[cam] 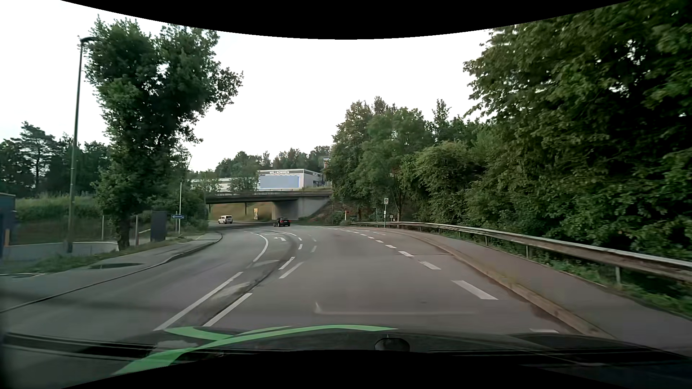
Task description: Follow the waypoints while adhering to traffic rules and regulations
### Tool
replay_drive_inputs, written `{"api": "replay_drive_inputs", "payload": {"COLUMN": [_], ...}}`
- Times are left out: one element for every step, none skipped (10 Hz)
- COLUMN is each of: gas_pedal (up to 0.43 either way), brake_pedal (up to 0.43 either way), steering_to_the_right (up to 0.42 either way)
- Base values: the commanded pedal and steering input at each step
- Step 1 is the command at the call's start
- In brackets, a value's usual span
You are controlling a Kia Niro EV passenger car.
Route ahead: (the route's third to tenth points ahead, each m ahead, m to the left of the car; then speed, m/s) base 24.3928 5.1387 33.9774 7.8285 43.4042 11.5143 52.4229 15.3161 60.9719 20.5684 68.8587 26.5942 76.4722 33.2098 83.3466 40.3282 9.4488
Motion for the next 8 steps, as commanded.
{"api": "replay_drive_inputs", "payload": {"gas_pedal": [0.169,0.169,0.169,0.169,0.169,0.169,0.169,0.169], "brake_pedal": [0.0,0.0,0.0,0.0,0.0,0.0,0.0,0.0], "steering_to_the_right": [-0.016,-0.017,-0.018,-0.019,-0.023,-0.028,-0.03,-0.03]}}
